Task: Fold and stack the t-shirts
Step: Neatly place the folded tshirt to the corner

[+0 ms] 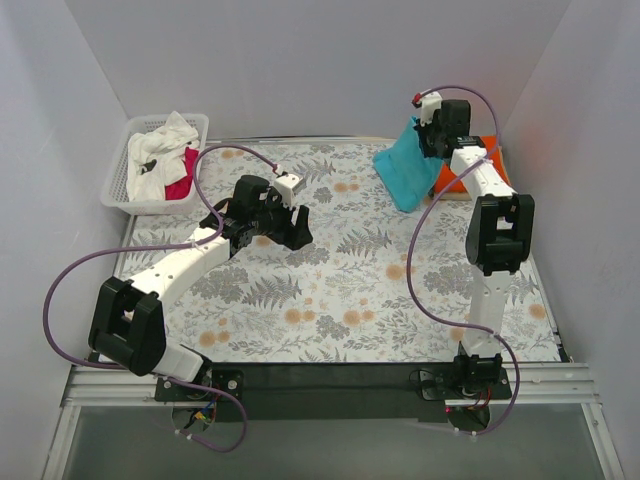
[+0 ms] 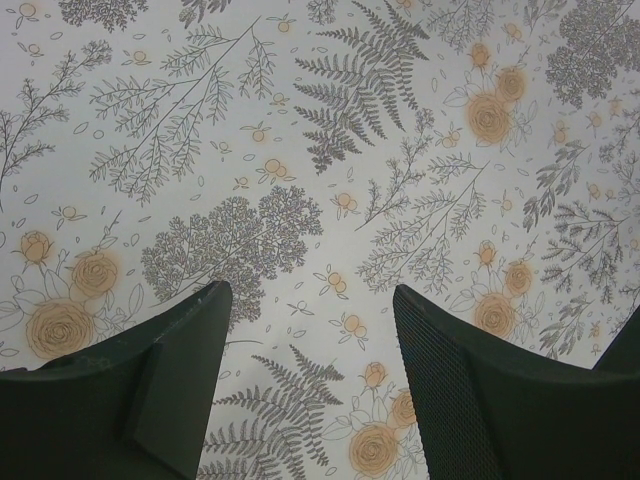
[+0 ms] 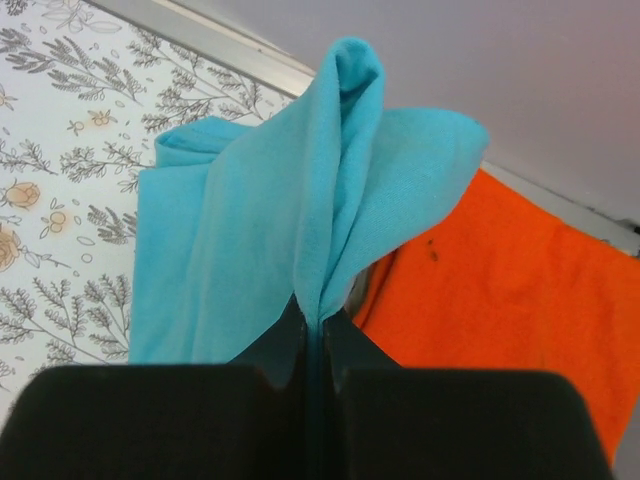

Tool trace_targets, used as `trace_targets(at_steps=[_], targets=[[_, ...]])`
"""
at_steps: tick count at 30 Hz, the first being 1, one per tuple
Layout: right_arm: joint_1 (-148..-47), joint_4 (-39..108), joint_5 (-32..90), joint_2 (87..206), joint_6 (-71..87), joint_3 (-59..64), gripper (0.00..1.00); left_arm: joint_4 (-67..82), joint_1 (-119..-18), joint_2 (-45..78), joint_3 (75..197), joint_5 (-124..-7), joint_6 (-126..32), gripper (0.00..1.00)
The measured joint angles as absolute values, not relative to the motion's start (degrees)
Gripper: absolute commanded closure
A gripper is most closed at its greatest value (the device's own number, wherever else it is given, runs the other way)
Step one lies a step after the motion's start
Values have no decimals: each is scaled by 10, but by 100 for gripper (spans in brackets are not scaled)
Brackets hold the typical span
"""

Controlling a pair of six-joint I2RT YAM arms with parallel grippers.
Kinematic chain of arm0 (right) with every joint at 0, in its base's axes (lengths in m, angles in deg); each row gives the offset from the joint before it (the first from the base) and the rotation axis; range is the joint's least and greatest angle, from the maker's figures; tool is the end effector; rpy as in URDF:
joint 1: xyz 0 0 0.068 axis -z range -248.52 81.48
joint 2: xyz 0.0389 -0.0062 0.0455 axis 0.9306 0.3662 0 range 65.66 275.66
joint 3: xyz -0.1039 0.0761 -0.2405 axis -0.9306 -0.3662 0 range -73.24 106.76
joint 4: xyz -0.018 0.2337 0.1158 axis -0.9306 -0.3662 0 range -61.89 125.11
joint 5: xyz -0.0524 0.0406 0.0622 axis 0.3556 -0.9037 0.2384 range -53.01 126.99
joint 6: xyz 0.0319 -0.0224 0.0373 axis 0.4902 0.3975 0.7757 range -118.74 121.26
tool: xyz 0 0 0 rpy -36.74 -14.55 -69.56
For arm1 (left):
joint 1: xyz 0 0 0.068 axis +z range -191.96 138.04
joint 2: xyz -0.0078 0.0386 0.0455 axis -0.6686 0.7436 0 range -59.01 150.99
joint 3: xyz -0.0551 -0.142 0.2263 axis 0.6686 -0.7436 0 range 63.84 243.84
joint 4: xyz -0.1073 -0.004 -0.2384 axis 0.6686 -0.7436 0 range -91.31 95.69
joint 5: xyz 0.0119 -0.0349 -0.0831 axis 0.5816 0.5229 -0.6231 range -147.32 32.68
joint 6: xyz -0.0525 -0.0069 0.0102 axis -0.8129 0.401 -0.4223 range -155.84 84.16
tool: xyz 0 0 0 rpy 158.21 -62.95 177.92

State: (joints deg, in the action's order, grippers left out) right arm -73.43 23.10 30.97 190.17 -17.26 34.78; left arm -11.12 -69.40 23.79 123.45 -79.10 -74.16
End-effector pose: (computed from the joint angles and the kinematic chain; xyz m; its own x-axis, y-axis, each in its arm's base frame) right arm 0.5155 0.0481 0.2668 -0.3945 -0.3510 -0.8492 -0.3189 0.9190 -0.2317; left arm 0.2760 -0.1581 0.2652 -0.8693 -0.1974 -0.4531 0.1799 0.7275 -0.6621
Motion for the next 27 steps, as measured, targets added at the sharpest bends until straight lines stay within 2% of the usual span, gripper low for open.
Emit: trace_targets(at_steps=[8, 27], targets=[[-721, 219, 311, 1919, -204, 405, 99, -113, -694, 238, 1235, -790, -739, 39], [-701, 190, 297, 1918, -203, 456, 99, -119, -694, 241, 1235, -790, -737, 39]])
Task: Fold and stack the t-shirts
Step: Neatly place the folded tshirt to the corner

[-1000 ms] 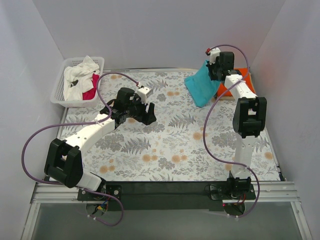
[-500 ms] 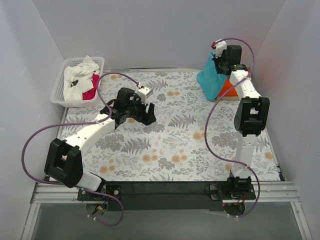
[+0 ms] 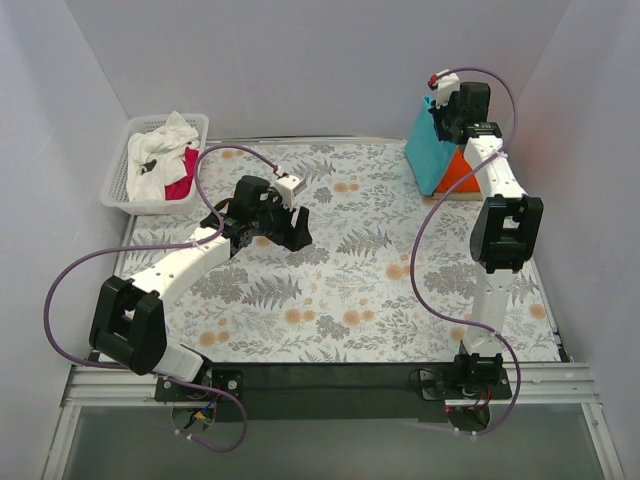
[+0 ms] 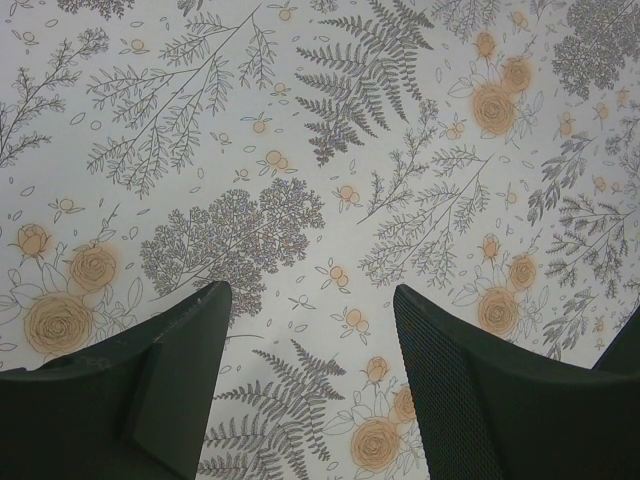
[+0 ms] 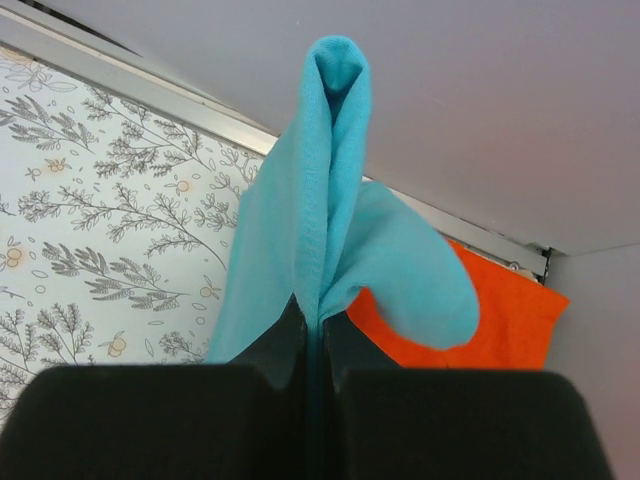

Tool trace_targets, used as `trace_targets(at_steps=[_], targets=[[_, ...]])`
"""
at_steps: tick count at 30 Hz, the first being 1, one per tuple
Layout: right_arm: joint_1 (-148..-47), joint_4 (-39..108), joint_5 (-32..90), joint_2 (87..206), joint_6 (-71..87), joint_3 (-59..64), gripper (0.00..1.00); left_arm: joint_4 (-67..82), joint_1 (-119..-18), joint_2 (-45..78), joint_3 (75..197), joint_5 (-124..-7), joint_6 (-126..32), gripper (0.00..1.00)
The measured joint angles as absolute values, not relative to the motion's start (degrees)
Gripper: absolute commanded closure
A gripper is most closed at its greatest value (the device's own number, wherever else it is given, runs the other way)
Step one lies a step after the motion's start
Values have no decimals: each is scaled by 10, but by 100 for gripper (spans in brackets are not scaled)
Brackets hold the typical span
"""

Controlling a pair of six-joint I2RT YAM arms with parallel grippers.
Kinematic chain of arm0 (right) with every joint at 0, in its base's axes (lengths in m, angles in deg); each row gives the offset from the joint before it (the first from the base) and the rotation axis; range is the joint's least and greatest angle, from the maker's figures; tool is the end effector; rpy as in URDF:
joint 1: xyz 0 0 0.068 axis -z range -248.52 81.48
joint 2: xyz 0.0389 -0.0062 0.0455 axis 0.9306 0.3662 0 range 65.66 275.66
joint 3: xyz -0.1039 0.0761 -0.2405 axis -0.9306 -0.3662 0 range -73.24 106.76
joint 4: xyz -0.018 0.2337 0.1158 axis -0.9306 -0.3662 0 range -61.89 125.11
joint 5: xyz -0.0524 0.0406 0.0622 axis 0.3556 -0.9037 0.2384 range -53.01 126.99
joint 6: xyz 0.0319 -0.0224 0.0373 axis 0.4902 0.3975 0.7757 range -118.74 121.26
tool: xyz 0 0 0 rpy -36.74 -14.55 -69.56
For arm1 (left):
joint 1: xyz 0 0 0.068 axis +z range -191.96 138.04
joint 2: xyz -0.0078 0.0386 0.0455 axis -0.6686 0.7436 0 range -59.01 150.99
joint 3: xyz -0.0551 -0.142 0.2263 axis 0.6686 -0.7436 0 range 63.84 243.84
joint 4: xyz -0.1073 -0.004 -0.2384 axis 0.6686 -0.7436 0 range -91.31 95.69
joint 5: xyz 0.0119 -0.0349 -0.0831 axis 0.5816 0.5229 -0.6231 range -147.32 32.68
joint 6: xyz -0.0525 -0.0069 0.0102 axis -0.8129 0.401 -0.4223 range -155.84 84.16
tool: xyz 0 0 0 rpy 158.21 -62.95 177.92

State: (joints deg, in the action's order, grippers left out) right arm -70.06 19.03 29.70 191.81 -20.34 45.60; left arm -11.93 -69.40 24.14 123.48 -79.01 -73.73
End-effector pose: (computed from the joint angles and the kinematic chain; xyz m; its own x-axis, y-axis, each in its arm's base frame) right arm 0.5265 0.0188 0.3116 -0.3162 -0.3738 -0.8719 -0.2792 0.9151 -0.2910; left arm 0.2760 -0.1581 0.2624 -0.8754 -0.1884 -0.4451 0.1744 0.7357 -0.6544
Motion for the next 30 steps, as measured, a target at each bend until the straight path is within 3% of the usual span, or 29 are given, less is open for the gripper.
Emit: trace_targets(at_steps=[30], targets=[[-647, 159, 258, 1916, -215, 511, 99, -119, -694, 268, 1246, -795, -738, 39]])
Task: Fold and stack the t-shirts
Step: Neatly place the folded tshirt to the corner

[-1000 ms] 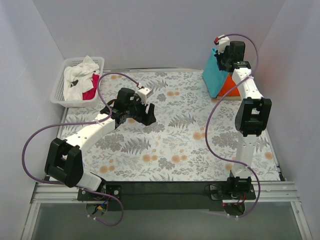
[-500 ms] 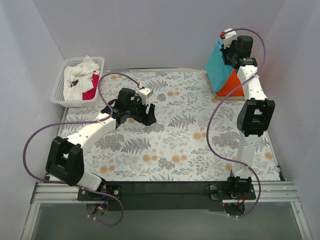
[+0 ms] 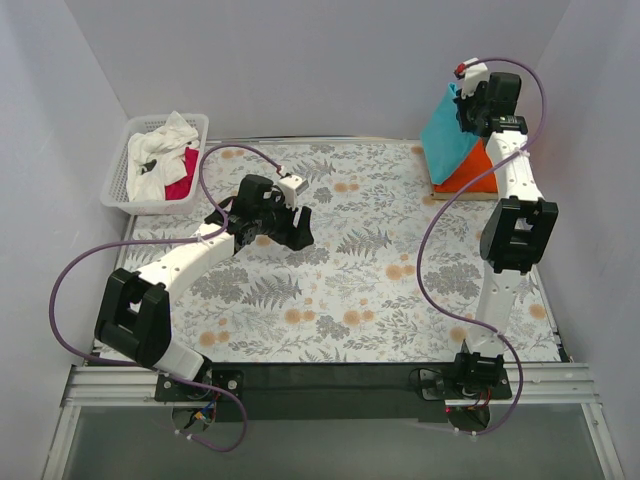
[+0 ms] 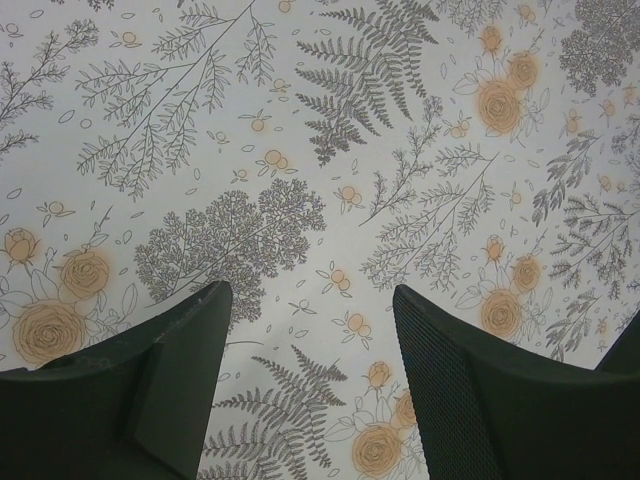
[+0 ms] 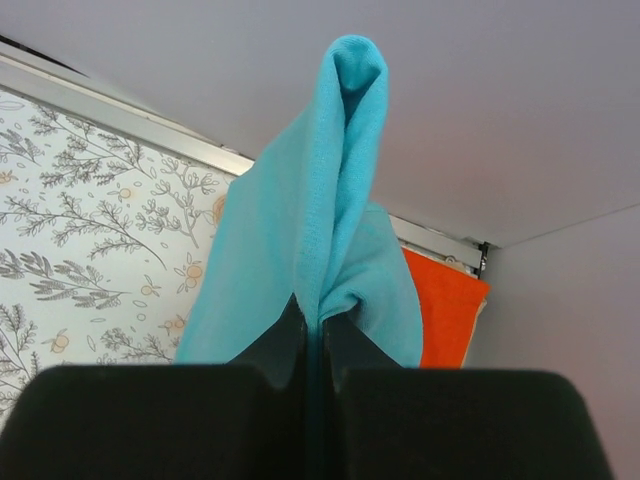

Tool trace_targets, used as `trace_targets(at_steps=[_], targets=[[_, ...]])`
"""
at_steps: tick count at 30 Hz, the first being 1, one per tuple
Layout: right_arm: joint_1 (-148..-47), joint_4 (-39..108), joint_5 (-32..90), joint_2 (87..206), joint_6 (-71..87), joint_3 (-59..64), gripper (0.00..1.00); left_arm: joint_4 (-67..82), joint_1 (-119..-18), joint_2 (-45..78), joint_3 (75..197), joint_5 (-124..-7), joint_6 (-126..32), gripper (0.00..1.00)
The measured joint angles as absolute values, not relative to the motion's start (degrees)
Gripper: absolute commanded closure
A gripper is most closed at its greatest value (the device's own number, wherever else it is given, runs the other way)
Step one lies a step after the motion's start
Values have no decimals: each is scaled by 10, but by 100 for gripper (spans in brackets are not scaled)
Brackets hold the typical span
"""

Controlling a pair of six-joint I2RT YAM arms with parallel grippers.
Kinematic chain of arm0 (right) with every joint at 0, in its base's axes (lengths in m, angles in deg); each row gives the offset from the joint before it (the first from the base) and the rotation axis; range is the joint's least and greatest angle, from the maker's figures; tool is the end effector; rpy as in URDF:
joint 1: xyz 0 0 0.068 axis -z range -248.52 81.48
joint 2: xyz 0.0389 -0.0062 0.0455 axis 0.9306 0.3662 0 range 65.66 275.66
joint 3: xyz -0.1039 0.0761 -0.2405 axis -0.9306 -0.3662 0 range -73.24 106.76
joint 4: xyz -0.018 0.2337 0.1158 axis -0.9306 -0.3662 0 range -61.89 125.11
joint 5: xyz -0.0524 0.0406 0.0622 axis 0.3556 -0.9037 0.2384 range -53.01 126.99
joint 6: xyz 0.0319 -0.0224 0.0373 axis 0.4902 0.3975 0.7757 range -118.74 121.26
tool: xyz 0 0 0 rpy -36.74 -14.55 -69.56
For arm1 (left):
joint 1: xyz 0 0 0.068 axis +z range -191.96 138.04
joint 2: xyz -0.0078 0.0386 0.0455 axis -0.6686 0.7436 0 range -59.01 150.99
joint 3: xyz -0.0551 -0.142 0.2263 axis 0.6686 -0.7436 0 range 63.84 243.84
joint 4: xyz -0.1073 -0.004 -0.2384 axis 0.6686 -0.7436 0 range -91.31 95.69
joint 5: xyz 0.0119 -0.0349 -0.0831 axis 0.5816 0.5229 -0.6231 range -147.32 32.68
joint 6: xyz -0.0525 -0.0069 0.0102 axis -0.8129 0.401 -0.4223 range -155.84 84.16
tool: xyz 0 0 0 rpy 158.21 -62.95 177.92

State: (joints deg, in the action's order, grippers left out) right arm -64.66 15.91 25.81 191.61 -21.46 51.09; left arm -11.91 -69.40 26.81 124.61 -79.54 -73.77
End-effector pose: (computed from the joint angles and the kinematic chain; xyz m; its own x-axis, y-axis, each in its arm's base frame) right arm 0.5228 -0.0283 0.3415 -0.2827 -0.3607 -0.8888 -0.2429 0.9233 -0.2974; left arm 0.2838 -0.1625 0.2549 -0.8883 -0.1799 -0.4226 0.1616 0.7389 -0.6542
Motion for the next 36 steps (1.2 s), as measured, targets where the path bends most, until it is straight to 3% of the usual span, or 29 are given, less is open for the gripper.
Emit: trace_targets(at_steps=[23, 24, 25, 27, 28, 29, 31, 36], targets=[[-555, 159, 195, 2013, -291, 506, 98, -154, -694, 312, 1294, -805, -736, 39], [-555, 160, 194, 2020, -293, 506, 94, -155, -694, 314, 1295, -805, -736, 39], [-555, 160, 194, 2025, -294, 506, 76, -156, -694, 316, 1295, -805, -736, 39], [-555, 162, 196, 2033, -294, 506, 57, -160, -694, 317, 1295, -805, -736, 39], [-555, 165, 198, 2037, -299, 506, 41, -163, -694, 317, 1295, -805, -736, 39], [-554, 167, 200, 2037, -298, 506, 36, -164, -694, 317, 1295, -805, -736, 39], [-554, 172, 207, 2038, -300, 506, 28, -166, -694, 317, 1295, -805, -736, 39], [-550, 187, 225, 2037, -295, 507, 26, -167, -694, 317, 1295, -805, -736, 39]])
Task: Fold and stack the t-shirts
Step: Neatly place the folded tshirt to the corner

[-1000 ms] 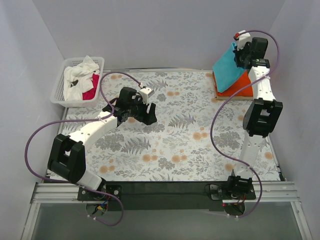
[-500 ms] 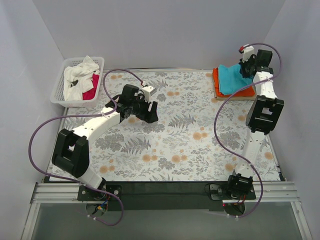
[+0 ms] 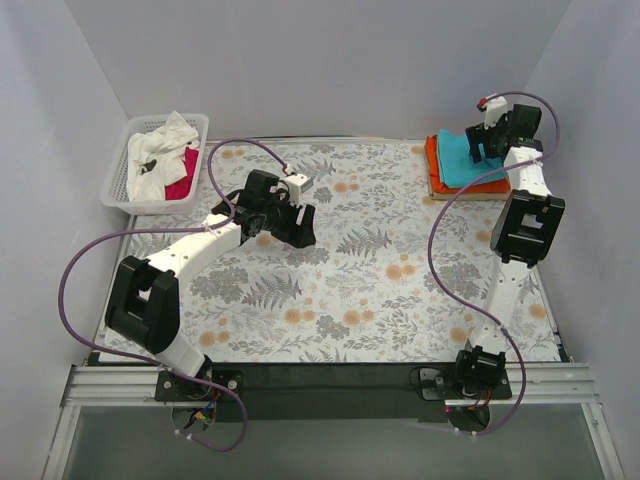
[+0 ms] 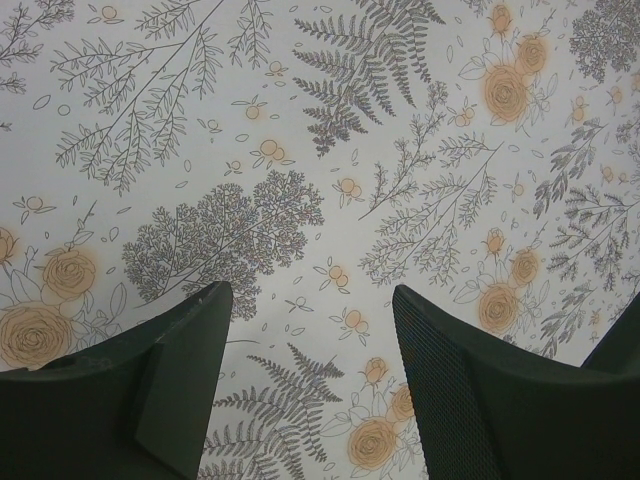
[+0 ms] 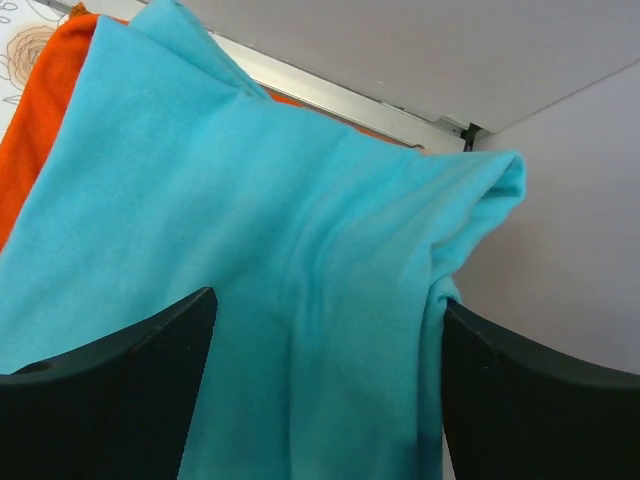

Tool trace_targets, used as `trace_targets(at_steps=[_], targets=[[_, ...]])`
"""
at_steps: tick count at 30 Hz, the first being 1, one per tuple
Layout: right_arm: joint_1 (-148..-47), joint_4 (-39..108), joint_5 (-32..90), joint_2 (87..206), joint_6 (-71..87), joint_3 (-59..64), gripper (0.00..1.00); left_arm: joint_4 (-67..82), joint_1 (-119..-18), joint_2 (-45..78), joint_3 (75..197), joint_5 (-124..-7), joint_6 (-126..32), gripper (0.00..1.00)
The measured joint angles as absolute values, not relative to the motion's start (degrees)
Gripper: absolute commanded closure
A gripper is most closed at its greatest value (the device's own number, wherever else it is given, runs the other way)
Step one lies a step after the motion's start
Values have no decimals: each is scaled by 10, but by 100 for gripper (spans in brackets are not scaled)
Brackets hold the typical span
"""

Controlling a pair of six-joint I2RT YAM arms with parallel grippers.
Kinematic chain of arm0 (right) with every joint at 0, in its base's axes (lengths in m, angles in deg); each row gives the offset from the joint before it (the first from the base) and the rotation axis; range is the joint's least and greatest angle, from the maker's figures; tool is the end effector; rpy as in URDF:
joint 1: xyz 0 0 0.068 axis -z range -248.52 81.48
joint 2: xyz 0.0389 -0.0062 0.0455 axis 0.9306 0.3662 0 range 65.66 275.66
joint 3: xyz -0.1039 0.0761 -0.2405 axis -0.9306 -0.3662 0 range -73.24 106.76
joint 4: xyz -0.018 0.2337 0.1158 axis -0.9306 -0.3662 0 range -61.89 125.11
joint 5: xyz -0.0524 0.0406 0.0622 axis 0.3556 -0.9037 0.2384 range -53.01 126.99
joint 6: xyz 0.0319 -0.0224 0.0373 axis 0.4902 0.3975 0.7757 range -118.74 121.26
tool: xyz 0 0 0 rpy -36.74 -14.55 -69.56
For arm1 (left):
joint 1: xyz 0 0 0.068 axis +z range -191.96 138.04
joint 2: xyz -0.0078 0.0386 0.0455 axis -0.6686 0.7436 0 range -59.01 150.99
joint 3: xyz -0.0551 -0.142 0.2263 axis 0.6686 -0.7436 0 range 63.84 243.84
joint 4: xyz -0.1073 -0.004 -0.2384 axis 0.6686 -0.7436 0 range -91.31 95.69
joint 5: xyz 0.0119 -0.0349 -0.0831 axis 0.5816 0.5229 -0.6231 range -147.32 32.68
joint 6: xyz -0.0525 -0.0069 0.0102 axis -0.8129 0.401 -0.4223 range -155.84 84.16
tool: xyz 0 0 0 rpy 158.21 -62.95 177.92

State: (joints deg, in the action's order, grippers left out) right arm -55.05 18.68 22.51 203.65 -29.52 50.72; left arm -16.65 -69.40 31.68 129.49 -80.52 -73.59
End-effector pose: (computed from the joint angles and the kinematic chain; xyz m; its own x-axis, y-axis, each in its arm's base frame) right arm 0.5486 -0.1222 0.2340 -0.4316 -0.4061 -0.8055 -0.2387 0.9125 -0.3322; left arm 0.2978 -0.1704 0.2496 -0.9206 -0.1560 -0.3579 0.1223 0.7554 -0.6437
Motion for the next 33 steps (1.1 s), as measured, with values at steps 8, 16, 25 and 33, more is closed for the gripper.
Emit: trace_targets(at_steps=[8, 16, 25, 33], targets=[[-543, 190, 234, 1971, -272, 506, 27, -166, -691, 317, 1295, -807, -739, 40], [-510, 222, 168, 1909, -184, 503, 69, -159, -680, 317, 1295, -824, -744, 40], [-493, 212, 121, 1928, -151, 417, 66, -152, -654, 317, 1295, -850, -760, 39], [-499, 167, 119, 1909, -164, 305, 59, -155, -598, 317, 1296, -889, -799, 34]])
